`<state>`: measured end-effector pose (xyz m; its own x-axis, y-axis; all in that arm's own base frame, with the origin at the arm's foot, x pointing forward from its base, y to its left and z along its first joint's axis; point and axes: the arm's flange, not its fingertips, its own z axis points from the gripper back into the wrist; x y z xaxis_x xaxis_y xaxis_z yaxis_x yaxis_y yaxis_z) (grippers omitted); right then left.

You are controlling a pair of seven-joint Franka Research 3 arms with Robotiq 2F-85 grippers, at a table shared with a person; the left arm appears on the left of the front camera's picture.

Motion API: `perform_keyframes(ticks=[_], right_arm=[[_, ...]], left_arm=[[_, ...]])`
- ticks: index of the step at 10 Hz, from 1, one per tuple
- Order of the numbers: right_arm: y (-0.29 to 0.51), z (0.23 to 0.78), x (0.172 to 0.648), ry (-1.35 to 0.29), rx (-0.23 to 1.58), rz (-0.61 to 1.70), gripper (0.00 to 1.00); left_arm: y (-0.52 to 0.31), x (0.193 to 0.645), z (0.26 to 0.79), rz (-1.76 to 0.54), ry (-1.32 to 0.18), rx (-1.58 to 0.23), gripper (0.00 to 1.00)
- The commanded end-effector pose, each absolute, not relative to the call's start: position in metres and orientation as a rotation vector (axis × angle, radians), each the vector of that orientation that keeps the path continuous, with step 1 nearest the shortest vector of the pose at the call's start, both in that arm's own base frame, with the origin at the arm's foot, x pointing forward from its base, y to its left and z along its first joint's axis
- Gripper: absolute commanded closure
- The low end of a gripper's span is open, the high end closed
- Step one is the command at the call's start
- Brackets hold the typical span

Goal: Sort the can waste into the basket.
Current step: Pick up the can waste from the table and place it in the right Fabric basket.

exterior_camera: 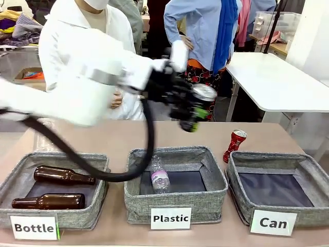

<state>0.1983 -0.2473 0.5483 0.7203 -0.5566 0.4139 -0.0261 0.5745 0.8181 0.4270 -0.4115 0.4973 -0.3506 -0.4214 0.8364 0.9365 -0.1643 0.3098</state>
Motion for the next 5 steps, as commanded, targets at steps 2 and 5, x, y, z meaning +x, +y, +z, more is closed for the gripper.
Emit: perform_keyframes(ticks=[2, 5], right_arm=[[-0.281, 0.510, 0.179, -0.703, 0.776, -0.332, 0.00], [-0.283, 0.513, 0.171, -0.705, 0.808, -0.361, 0.00]], left_arm=[[-0.529, 0.445, 0.486, -1.813, -0.920, -0.733, 0.63], [-0.604, 0.434, 0.446, -1.936, -0.854, -0.681, 0.63]])
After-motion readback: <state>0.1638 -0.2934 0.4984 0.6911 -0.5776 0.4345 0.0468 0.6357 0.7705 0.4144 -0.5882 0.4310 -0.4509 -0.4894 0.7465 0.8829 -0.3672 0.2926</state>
